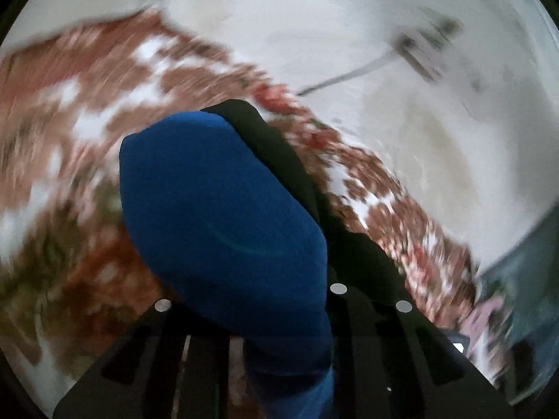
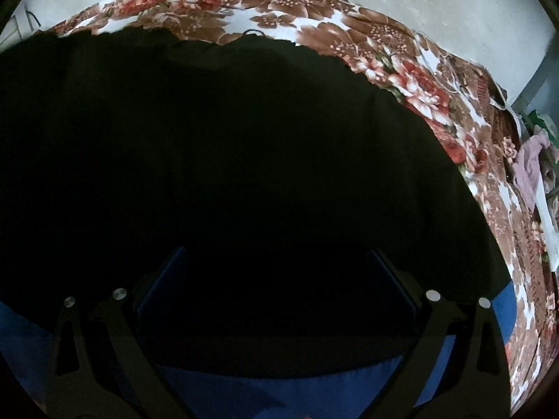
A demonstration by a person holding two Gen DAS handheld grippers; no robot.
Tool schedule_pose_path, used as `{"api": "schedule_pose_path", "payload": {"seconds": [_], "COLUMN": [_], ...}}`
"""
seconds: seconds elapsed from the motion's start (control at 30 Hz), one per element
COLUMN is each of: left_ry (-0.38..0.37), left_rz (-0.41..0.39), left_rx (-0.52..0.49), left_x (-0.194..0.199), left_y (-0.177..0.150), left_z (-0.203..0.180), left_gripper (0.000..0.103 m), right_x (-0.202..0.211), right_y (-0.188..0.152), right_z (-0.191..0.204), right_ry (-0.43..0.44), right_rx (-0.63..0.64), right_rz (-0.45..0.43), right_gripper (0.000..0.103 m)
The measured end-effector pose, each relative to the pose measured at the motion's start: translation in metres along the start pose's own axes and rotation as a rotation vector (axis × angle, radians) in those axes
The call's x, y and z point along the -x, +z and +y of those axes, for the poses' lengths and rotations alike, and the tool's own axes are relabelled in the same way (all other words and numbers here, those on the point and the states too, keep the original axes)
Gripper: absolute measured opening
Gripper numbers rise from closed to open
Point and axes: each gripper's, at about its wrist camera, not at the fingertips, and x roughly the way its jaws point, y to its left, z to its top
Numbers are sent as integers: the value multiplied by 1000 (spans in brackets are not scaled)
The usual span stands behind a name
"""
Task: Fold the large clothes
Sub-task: 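Flip the held jacket bundle over with the left tool, showing the 'ME' print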
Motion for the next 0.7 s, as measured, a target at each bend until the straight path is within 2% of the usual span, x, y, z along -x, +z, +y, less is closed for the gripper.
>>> {"api": "schedule_pose_path", "payload": {"seconds": [0.17, 0.23, 0.3, 0.33, 0.4, 0.43, 0.5, 0.6, 0.63, 0.7], "left_ry": [41, 69, 91, 104, 124, 140, 166, 226, 256, 293], "left_rz": [-5, -22, -47, -53, -45, -29, -8, 47, 80, 115], "left_rx": [-229, -306, -399, -464, -562, -646, -765, -964, -1064, -1189], "left_x": [9, 14, 22, 26, 23, 17, 5, -24, -40, -58], "left_y": [0, -4, -8, -11, -21, -34, -58, -111, -141, -180], "left_z": [-91, -120, -157, -180, -213, -238, -267, -306, -317, -323], "left_gripper": [16, 16, 16, 16, 16, 16, 16, 16, 16, 16], "right_x": [-7, -6, 10, 24, 48, 57, 60, 43, 37, 25], "right_y": [13, 24, 30, 32, 32, 31, 28, 19, 16, 5], "right_z": [-8, -24, -59, -84, -133, -162, -211, -281, -301, -337], "right_ry": [87, 189, 312, 319, 291, 265, 217, 156, 143, 109], "right_rx": [35, 28, -33, -63, -100, -118, -151, -205, -227, -253], "right_rz": [94, 160, 144, 104, 21, -13, -33, 4, 20, 42], "right_gripper": [99, 99, 98, 98, 98, 98, 98, 98, 98, 98]}}
